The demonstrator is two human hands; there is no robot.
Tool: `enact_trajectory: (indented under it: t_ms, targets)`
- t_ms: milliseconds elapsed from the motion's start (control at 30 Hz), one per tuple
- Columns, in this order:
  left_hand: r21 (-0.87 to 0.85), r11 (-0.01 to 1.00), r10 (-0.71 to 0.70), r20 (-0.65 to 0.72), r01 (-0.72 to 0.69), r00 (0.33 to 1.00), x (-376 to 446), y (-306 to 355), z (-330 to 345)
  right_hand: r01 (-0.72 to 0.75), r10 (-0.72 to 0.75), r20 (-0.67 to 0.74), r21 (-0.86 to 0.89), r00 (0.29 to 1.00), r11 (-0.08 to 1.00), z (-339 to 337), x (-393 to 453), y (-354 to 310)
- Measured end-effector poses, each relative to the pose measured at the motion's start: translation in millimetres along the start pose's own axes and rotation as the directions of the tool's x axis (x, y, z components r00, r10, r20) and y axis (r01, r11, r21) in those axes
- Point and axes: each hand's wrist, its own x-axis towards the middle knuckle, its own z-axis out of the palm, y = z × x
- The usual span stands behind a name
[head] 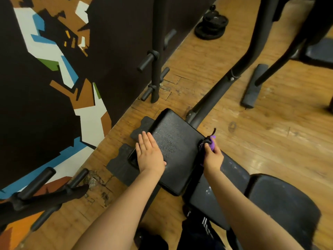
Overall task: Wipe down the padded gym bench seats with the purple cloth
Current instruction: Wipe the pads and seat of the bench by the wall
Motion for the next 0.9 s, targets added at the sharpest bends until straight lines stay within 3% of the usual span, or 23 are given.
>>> enact_trajectory:
  t_ms: [133, 267, 333, 400, 467, 567, 700, 767, 833, 900]
  targets:
    - [0.004, 1.0, 0.025, -0.008, -0.025, 1.0, 0.2, -3.1, -1.4, -0.033, 0.038, -0.055, 0.096, 0.998, 0.995, -3.4, -11.6, 2.9]
    - [-0.015, 0.996, 0.084, -0.022, -0.085, 0.996, 0.6, -12.9, -1.0, 0.064, -0.065, -0.083, -0.01, 0.994, 0.998, 2.6, -8.1, -16.6]
    - [-0.011, 0.99, 0.138, -0.054, -0.138, 0.989, -1.1, -23.6, 0.5, 0.186, -0.188, -0.01, -0.097, 0.982, 0.978, 12.0, -4.8, -34.9]
    - [0.002, 0.987, 0.158, -0.092, -0.159, 0.983, -7.3, -33.5, 4.2, 0.334, -0.307, 0.156, -0.186, 0.939, 0.924, 27.7, -4.7, -60.1]
    - [-0.043, 0.993, 0.102, -0.122, -0.108, 0.987, -17.3, -38.1, 10.4, 0.499, -0.375, 0.39, -0.29, 0.841, 0.817, 50.2, -7.2, -86.0]
    - [-0.168, 0.986, -0.045, -0.152, 0.019, 0.987, -32.5, -37.4, 20.1, 0.763, -0.283, 0.747, -0.433, 0.601, 0.48, 92.2, -6.8, -110.4]
    - [-0.353, 0.91, -0.274, -0.114, 0.219, 0.955, -47.2, -37.8, 32.4, 0.885, -0.125, 0.877, -0.453, 0.465, 0.11, 143.7, -22.6, -106.2]
    - [-0.423, 0.859, -0.349, -0.072, 0.288, 0.934, -53.1, -36.7, 37.3, 0.954, 0.04, 0.954, -0.293, 0.296, -0.068, 155.8, -56.2, -79.7]
    - [-0.461, 0.82, -0.397, -0.031, 0.339, 0.917, -59.6, -37.2, 41.0, 0.992, 0.206, 0.974, -0.078, 0.097, -0.1, 155.8, -92.0, -49.3]
    - [-0.478, 0.803, -0.409, -0.011, 0.355, 0.912, -66.5, -41.9, 42.8, 0.991, 0.235, 0.972, 0.057, -0.026, -0.124, 153.8, -105.0, -37.0]
